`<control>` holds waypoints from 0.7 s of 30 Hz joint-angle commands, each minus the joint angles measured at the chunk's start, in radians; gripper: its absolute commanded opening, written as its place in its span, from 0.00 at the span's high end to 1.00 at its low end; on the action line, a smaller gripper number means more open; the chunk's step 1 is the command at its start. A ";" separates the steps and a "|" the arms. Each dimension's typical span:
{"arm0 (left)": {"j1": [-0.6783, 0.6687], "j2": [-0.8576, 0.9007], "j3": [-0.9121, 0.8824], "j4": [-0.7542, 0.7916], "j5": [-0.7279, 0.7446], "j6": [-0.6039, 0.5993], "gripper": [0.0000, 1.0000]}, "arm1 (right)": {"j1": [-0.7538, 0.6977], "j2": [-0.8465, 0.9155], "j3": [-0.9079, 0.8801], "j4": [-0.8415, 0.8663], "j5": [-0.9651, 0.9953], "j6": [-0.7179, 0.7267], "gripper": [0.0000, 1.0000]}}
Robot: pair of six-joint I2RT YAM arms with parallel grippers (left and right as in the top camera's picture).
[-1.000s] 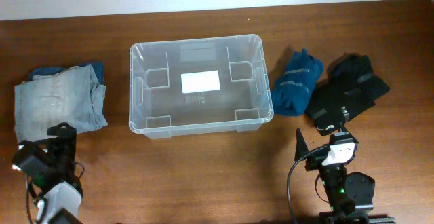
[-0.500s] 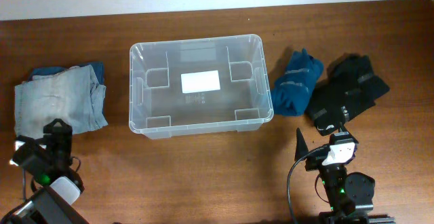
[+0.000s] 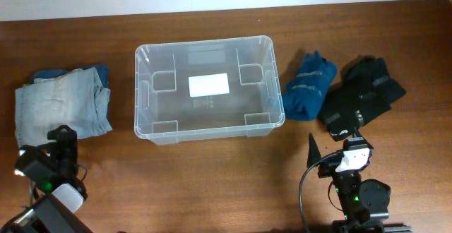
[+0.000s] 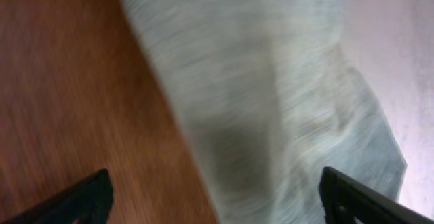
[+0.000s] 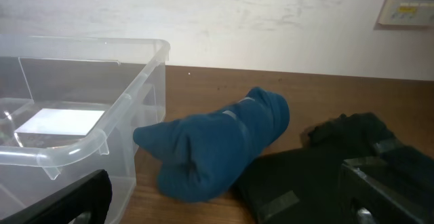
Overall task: Pack container
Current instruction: 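Reach the left gripper to the light-blue jeans and grasp the top layer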
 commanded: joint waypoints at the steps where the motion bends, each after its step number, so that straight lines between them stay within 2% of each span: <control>1: 0.005 0.006 -0.001 0.009 -0.013 -0.058 0.01 | -0.008 -0.006 -0.008 0.000 0.009 -0.003 0.02; 4: 0.005 0.017 -0.001 0.061 -0.058 -0.058 0.01 | -0.008 -0.006 -0.008 0.000 0.009 -0.003 0.02; 9: 0.005 0.095 -0.001 0.204 -0.060 -0.059 0.01 | -0.008 -0.006 -0.008 0.000 0.009 -0.003 0.01; 16: 0.005 0.201 -0.001 0.322 -0.060 -0.088 0.01 | -0.008 -0.006 -0.008 0.000 0.009 -0.003 0.02; 21: 0.005 0.211 0.008 0.438 -0.099 -0.088 0.26 | -0.008 -0.006 -0.008 0.000 0.008 -0.003 0.02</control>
